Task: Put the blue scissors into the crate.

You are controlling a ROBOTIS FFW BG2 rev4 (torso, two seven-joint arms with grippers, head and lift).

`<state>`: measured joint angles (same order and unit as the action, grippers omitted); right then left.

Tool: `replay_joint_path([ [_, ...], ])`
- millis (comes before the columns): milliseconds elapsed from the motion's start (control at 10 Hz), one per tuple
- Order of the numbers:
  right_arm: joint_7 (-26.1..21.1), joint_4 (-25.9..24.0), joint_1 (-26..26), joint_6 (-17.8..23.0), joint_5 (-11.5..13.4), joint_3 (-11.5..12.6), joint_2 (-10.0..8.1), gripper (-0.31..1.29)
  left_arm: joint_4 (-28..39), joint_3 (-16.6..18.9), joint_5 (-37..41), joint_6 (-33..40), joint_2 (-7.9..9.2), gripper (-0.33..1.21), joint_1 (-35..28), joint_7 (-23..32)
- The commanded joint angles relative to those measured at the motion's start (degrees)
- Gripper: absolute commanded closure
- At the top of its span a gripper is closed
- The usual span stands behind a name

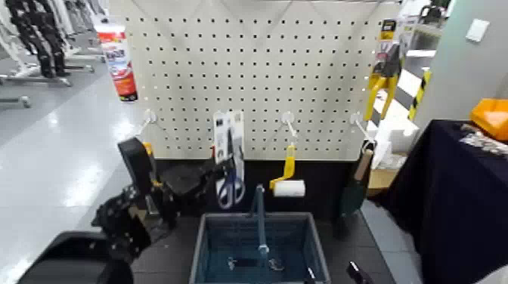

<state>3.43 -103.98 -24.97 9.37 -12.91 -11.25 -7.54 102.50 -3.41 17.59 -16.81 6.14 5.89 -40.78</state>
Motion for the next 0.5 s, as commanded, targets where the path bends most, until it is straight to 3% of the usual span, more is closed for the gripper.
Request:
replay_joint_path([
  [100, 0.0, 0.0, -0.1, 0.0, -0.3, 0.0, -0.02, 0.23, -2.5, 0.5, -1.0, -2.2, -0.25, 1.18, -3.4, -0.6],
  [500, 0.0, 0.1, -0.1, 0.0, -0.5, -0.1, -0.11, 0.23, -8.5, -0.4, -2.7, -2.1, -0.69, 1.18, -3.9, -2.4],
])
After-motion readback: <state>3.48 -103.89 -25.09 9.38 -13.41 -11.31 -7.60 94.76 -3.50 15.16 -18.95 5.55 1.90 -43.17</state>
